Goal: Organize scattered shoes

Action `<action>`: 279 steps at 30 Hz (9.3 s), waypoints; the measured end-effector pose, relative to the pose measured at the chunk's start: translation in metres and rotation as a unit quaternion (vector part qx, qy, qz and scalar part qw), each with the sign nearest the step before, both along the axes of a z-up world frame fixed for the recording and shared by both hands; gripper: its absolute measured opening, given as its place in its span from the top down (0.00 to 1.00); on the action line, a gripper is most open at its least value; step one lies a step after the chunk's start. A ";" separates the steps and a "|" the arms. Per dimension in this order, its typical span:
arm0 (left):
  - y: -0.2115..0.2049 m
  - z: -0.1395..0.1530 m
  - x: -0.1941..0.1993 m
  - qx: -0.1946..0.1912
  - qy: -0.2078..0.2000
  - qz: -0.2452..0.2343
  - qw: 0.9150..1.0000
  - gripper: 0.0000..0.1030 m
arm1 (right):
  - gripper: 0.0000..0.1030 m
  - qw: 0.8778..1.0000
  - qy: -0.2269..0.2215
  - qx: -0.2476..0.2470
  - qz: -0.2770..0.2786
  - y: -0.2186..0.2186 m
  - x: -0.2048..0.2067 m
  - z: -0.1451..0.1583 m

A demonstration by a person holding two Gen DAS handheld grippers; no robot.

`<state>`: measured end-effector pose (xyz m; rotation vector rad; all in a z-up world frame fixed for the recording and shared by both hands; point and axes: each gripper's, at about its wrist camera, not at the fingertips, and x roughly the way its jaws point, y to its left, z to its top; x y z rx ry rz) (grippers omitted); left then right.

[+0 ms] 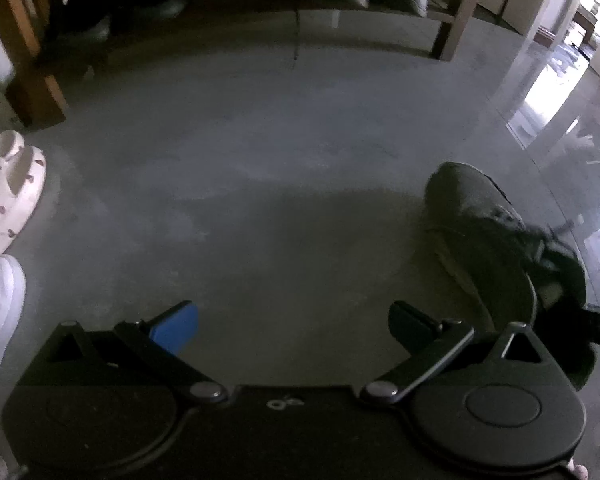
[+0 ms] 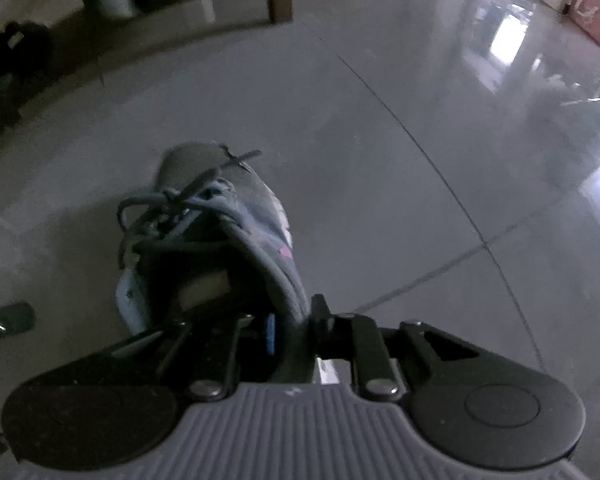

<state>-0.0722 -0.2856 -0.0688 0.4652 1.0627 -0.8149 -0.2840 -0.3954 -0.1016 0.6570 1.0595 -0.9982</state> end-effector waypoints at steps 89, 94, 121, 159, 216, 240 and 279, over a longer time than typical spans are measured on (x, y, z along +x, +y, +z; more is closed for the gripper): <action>0.125 0.015 0.075 0.021 -0.046 0.126 0.991 0.01 | 0.82 0.978 -0.106 0.021 0.179 0.057 0.120 0.058; 0.086 0.004 0.054 0.020 -0.025 0.064 0.997 0.01 | 0.82 0.991 -0.095 0.003 0.099 0.052 0.078 0.035; 0.193 0.020 0.121 0.005 -0.146 0.126 0.981 0.01 | 0.18 0.929 -0.181 -0.033 0.322 0.154 0.156 0.070; 0.185 -0.047 0.188 0.012 -0.053 0.115 0.992 0.04 | 0.18 0.915 -0.177 0.002 0.362 0.172 0.196 0.054; 0.053 -0.043 0.001 0.073 -0.071 -0.486 0.868 0.62 | 0.18 0.948 -0.194 -0.071 0.243 0.179 0.078 0.059; 0.122 -0.015 0.070 0.030 -0.001 -0.090 0.995 0.34 | 0.27 0.851 0.007 -0.011 0.526 0.166 0.225 0.011; 0.208 0.000 0.135 0.036 -0.038 0.084 0.995 0.33 | 0.75 0.960 -0.089 0.237 0.115 0.130 0.257 -0.013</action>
